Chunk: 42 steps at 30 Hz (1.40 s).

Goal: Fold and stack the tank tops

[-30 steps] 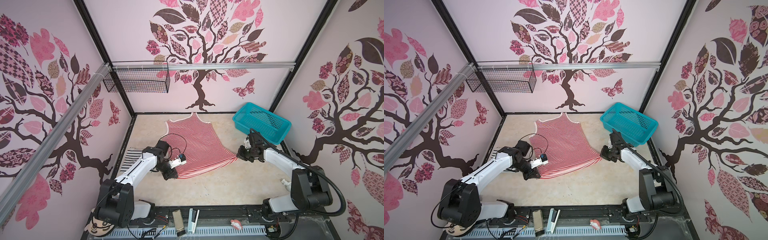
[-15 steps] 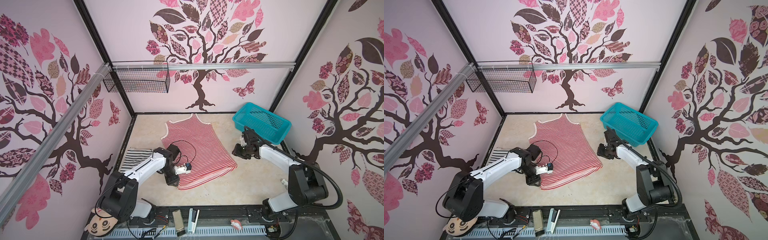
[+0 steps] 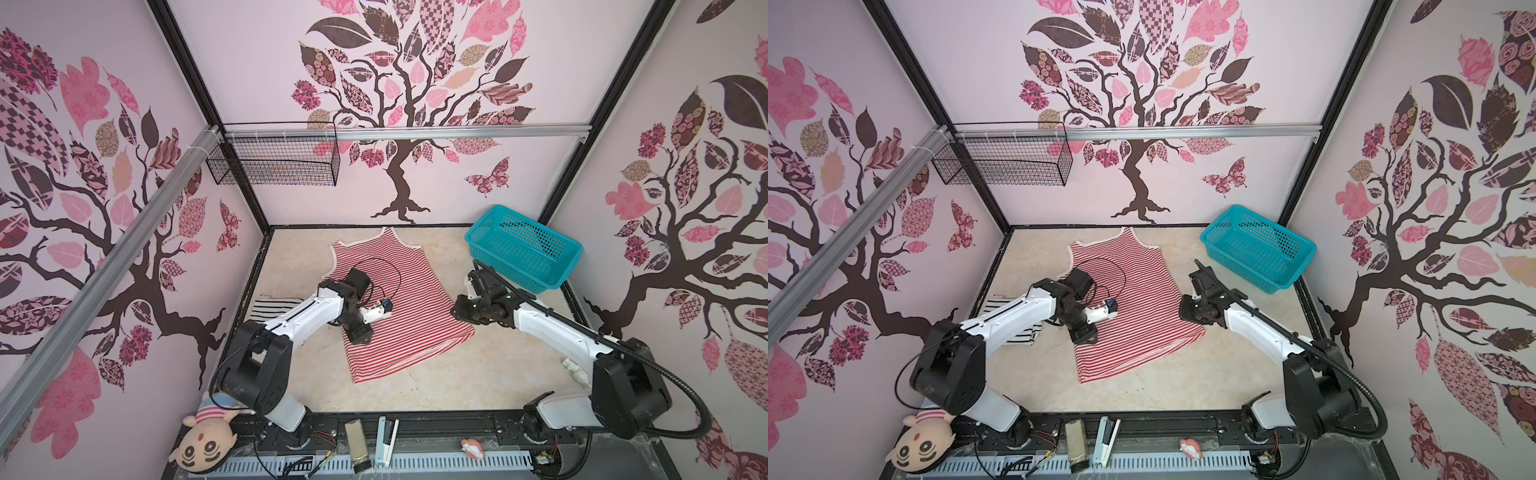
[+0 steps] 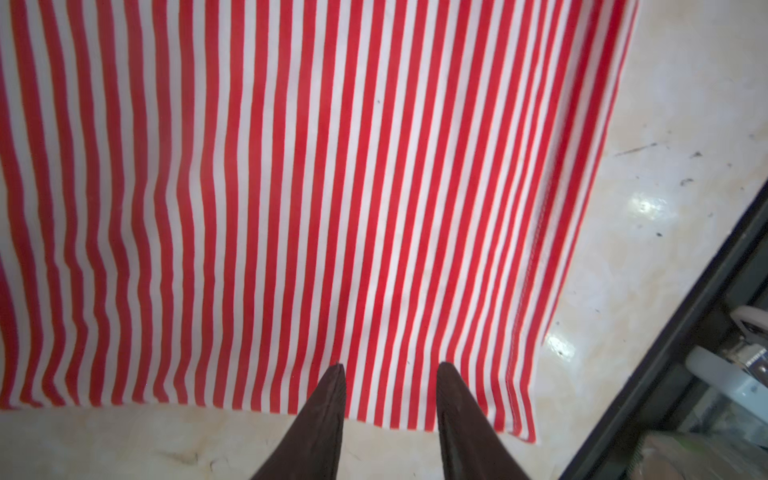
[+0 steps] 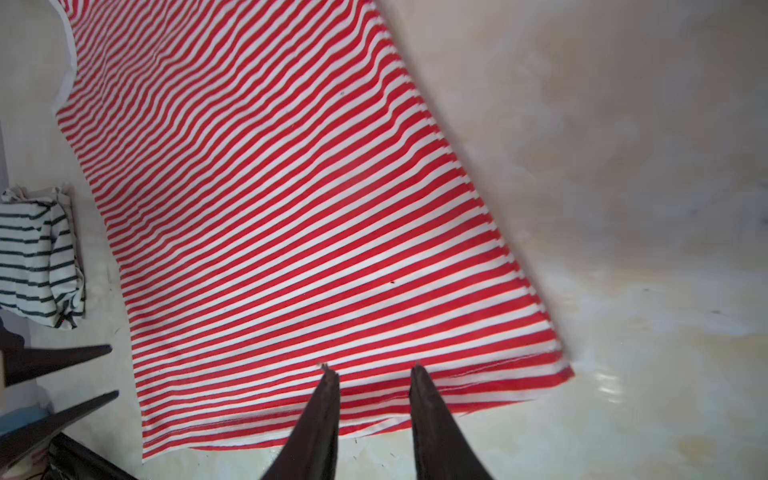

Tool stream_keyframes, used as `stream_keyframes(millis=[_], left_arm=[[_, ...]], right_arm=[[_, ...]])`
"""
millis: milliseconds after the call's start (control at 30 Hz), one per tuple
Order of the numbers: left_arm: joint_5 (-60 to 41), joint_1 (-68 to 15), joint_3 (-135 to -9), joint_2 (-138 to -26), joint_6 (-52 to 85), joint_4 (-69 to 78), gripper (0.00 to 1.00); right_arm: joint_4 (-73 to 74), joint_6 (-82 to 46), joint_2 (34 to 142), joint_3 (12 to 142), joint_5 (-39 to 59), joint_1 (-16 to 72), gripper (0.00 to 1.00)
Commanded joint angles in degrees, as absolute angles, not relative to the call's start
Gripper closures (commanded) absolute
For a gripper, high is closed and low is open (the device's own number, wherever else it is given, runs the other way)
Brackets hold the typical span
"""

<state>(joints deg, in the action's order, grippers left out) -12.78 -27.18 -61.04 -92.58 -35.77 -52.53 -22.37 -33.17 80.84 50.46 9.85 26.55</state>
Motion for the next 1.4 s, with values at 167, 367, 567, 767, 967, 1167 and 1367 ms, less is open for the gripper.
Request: stream_keyframes(millis=[167, 367, 567, 767, 967, 1167, 1367], left_arm=[[-11.25, -28.87, -56.36, -91.83, -37.57, -54.63, 0.61], [-11.42, -33.04, -50.75, -89.84, -40.49, -57.07, 0.61], [-12.13, -38.50, -49.84, -90.91, -40.78, -59.06, 0.61], [-13.17, -40.62, -52.46, -94.04, -43.15, -63.90, 0.62], [-12.40, -37.36, -57.62, -90.34, -44.88, -65.01, 0.62], [-7.00, -27.33, -68.91, -95.71, -33.80, -52.35, 0.60], [5.56, -23.82, -78.41, -107.18, -25.99, -42.49, 0.60]], right_arm=[[-16.16, -37.58, 89.57, 52.85, 13.03, 33.18, 0.74], [-14.70, -40.50, 88.17, 48.11, 13.95, 36.37, 0.75], [-17.93, -39.41, 85.18, 42.92, 9.07, 36.32, 0.74], [-21.32, -38.24, 84.93, 41.41, 5.57, 34.61, 0.73], [-23.29, -38.27, 76.92, 43.00, 6.59, 31.95, 0.70], [-17.46, -43.92, 80.39, 47.42, 11.37, 39.27, 0.69], [-11.05, -47.60, 91.24, 52.81, 13.27, 47.70, 0.66]])
